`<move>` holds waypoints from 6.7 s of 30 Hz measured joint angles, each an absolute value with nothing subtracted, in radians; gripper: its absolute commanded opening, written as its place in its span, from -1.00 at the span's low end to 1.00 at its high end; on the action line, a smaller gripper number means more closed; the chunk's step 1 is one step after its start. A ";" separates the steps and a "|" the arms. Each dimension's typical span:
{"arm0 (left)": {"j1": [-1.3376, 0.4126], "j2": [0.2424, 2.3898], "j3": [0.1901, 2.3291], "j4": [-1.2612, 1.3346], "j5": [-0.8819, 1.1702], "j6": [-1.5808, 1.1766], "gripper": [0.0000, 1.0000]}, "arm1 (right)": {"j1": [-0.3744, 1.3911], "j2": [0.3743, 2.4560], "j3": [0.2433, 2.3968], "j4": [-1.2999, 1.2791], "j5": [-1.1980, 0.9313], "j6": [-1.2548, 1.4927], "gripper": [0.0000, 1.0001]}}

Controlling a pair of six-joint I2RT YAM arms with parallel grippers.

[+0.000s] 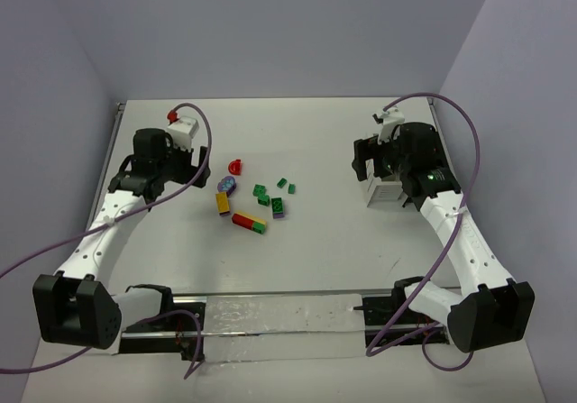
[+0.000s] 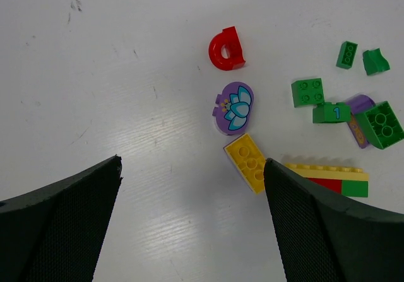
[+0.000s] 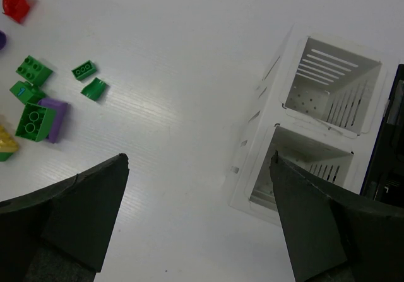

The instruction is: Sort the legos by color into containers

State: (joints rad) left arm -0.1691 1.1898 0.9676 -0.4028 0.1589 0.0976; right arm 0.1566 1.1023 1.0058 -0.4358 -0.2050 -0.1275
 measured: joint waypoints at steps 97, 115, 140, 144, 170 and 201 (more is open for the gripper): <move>-0.668 1.408 1.224 -0.447 0.299 0.109 -1.00 | 0.386 1.615 1.305 -0.305 -0.943 0.487 0.90; -0.681 1.406 1.225 -0.454 0.281 0.117 0.39 | 0.421 1.669 1.305 -0.282 -1.004 0.534 -1.00; -0.567 1.391 1.224 -0.449 0.178 0.092 0.98 | -0.294 1.544 1.760 -0.892 -0.304 -0.255 -1.00; -0.567 1.410 1.224 -0.449 0.165 0.089 0.98 | -0.295 1.669 1.836 -0.922 -0.222 -0.317 -1.00; -0.561 1.458 1.214 -0.430 0.156 0.065 0.99 | -0.295 1.931 1.877 -0.965 -0.147 -0.410 0.13; -0.666 1.624 1.127 -0.369 0.393 0.425 0.84 | -0.194 1.560 1.731 -1.064 -0.511 -0.354 1.00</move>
State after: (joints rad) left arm -0.6659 1.6241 1.1266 -0.3691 0.3932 0.4253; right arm -0.1942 1.5598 1.7307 -1.0636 -0.5114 -0.3542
